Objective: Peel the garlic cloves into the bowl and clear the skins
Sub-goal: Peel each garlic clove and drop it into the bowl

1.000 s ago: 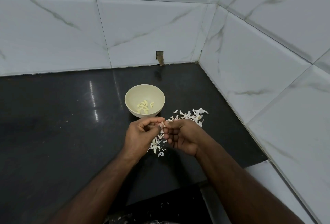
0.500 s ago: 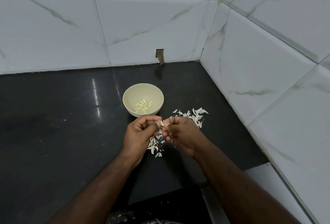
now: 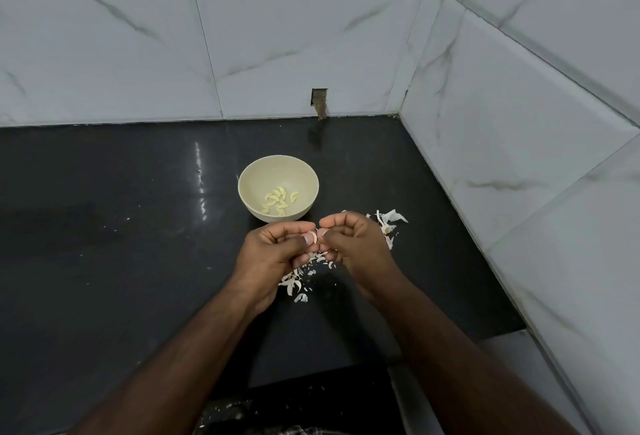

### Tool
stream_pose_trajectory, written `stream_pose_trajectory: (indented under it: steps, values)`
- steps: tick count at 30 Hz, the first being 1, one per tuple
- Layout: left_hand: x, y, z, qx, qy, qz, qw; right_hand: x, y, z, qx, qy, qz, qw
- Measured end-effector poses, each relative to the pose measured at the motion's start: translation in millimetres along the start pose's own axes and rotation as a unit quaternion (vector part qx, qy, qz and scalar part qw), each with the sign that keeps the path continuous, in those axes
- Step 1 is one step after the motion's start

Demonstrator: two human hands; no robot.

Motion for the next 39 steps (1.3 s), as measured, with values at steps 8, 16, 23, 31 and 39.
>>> stream_pose_trajectory:
  steps: [8, 16, 23, 31, 39]
  values:
    - [0.2, 2.5, 8.5, -0.018, 0.002, 0.036, 0.999, 4.6, -0.4, 8.8, -0.143, -0.065, 0.085, 0.984]
    - [6.6, -6.6, 27.3, 0.03, 0.008, 0.03, 0.999, 8.5, -4.2, 11.9, -0.36, -0.093, 0.078, 0.925]
    - [11.1, -9.6, 34.0, 0.122, 0.004, -0.004, 0.993, 0.2, -0.2, -7.5, -0.325, -0.017, 0.071, 0.943]
    - [10.1, -16.2, 30.0, 0.147, 0.011, 0.005, 0.989, 6.5, -8.1, -16.7, -0.379, 0.003, 0.092, 0.921]
    - [14.3, -15.0, 32.3, 0.022, 0.018, 0.089, 0.996, 7.4, -10.1, -18.4, -0.273, 0.017, 0.129, 0.953]
Point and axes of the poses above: each hand's wrist, its own x-axis towards the middle knuckle, its own z-axis out of the back of the hand, y = z × x, the point moved 3 cm from there along x, towards the middle knuckle, and after that the axes turned 4 degrees about x, right-handed, at the moved point
